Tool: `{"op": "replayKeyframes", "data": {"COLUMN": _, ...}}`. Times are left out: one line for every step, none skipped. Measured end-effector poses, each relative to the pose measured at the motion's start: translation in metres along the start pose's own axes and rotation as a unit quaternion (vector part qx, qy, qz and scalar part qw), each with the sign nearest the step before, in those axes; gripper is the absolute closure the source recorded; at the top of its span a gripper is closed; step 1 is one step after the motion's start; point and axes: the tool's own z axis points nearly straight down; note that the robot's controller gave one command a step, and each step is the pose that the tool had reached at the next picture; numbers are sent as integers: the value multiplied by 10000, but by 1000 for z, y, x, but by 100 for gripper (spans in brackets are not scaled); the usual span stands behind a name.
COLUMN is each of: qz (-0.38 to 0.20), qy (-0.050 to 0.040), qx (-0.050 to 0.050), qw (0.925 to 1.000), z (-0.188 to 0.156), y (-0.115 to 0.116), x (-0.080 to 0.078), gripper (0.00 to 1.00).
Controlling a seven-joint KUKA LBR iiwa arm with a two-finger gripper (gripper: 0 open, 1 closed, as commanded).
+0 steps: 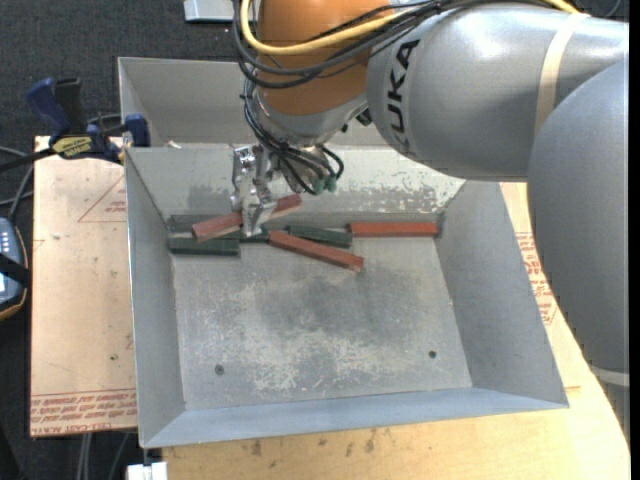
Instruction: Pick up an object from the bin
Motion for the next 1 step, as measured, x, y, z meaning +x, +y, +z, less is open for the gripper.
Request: {"op": "replayKeyframes", "data": {"qz": 0, "qy": 18, "qx": -1, "qw": 10000, "z": 2, "y": 0, "x": 1, "gripper": 100}}
